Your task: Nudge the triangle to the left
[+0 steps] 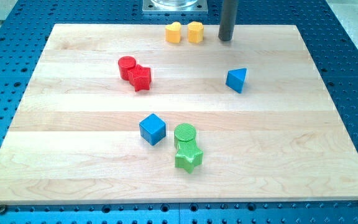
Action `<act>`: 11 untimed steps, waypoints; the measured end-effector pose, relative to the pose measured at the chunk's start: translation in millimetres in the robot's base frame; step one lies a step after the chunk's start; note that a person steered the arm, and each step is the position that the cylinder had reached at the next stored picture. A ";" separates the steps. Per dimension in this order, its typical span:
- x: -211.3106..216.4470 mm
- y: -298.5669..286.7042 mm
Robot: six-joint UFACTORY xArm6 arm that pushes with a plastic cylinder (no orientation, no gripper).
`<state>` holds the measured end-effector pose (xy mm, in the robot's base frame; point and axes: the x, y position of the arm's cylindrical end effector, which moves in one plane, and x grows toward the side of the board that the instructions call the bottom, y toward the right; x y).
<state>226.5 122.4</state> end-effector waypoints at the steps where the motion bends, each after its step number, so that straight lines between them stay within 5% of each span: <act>1: -3.2 -43.5; 3: -3.1 -69.2; 4: -2.2 -15.9; 8: 156.5 13.9; 11: 175.4 49.5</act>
